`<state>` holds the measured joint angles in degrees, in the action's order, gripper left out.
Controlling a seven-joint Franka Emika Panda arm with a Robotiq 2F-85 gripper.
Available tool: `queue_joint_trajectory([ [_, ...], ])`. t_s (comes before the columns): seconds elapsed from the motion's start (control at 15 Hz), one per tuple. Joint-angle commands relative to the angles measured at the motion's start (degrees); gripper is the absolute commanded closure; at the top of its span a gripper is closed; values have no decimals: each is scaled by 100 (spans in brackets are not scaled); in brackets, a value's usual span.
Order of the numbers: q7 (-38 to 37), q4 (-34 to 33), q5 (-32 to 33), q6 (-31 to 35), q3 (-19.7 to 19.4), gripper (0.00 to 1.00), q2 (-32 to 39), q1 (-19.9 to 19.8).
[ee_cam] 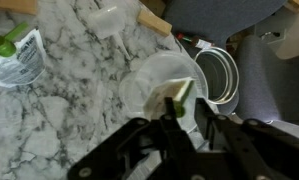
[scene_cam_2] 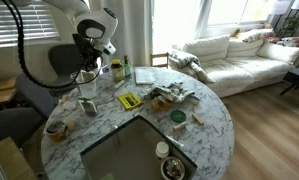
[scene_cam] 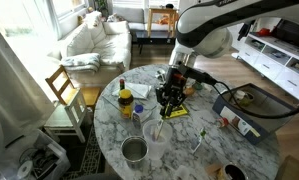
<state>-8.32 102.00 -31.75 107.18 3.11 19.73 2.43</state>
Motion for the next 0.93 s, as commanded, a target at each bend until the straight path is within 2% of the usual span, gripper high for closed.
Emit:
queue_joint_trajectory([
  [0.0, -357, -77, 185, -166, -9, 40, -35, 16],
  [0.2, -600, -1, 231, -230, -64, 18, -242, -24],
  [0.33, -1025, 172, 478, -95, -193, 2, -450, -17],
  [0.53, -1471, 297, 644, -77, -391, 0, -598, -144],
  [0.87, -1778, 360, 637, -135, -650, 0, -705, -387],
])
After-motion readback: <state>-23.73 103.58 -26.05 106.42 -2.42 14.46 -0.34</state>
